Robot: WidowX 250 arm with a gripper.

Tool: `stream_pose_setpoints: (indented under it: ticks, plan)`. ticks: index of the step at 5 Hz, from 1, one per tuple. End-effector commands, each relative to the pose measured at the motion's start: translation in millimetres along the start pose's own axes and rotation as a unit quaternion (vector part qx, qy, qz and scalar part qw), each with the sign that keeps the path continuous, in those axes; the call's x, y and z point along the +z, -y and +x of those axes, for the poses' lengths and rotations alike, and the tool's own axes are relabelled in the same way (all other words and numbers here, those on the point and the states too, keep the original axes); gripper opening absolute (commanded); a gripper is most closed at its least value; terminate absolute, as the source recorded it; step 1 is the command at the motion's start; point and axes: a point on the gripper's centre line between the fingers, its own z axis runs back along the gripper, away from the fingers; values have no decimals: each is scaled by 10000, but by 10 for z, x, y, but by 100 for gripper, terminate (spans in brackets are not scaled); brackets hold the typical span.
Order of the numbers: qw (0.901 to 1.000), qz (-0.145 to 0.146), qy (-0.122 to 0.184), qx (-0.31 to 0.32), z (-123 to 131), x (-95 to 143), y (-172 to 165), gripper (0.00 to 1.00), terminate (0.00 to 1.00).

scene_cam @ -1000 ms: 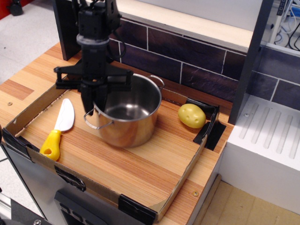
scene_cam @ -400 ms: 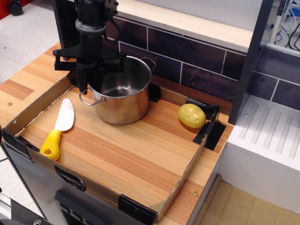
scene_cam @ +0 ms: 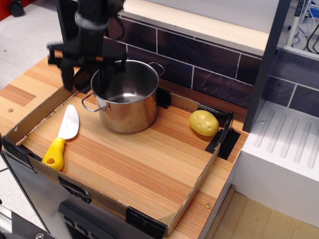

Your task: Upright metal pot

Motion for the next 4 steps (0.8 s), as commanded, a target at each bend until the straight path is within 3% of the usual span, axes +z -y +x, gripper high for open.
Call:
stream_pose_setpoints:
  ticks: [1, 2, 3, 4]
  plan:
    - [9943, -772, 613, 412, 137, 1003, -148, 100, 0]
    - [9935, -994, 409, 368, 171, 1311, -68, 100, 0]
    - [9935, -994, 409, 368, 171, 1311, -68, 100, 0]
    - [9935, -994, 409, 368, 171, 1311, -68, 100, 100]
